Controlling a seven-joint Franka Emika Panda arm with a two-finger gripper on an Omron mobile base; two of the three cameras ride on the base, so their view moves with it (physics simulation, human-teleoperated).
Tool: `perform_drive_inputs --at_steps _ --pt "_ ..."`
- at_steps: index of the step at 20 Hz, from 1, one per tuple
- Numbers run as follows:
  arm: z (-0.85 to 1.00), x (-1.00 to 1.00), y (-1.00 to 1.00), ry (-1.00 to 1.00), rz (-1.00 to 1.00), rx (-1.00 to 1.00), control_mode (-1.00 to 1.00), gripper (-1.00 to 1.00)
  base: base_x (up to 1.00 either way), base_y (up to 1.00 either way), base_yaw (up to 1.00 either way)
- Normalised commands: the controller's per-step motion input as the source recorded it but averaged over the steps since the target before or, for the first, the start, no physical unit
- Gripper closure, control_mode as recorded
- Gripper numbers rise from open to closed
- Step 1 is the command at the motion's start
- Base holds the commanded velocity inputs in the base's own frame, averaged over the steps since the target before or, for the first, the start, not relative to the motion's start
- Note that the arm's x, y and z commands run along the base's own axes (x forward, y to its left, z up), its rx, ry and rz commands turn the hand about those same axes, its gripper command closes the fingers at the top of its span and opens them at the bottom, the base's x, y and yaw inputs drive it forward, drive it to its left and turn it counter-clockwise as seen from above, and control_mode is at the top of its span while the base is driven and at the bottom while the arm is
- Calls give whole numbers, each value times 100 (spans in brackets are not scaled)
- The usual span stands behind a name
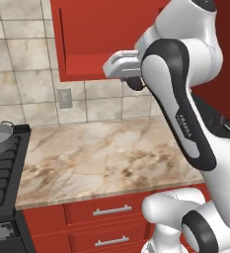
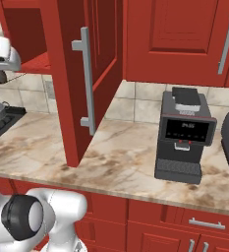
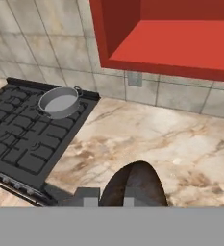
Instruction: Open the cabinet and move the ladle to the pot. Then close the cabinet.
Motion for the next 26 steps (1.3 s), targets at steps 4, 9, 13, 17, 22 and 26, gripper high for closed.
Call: perform_drive_inputs --at_steps 4,9,13,17,22,26 --pt "-35 -66 0 13 -1 -3 -100 100 0 0 0" --pt "-37 -27 -4 5 -5 -8 -100 100 0 0 0" --pt "-31 -1 -24 6 -8 -6 -100 100 0 0 0" --pt "-24 -7 -32 5 -6 -3 -100 100 0 0 0" --pt "-3 -5 -4 1 -1 0 100 100 -65 0 -2" --pt "0 0 0 0 0 0 100 100 -100 22 -2"
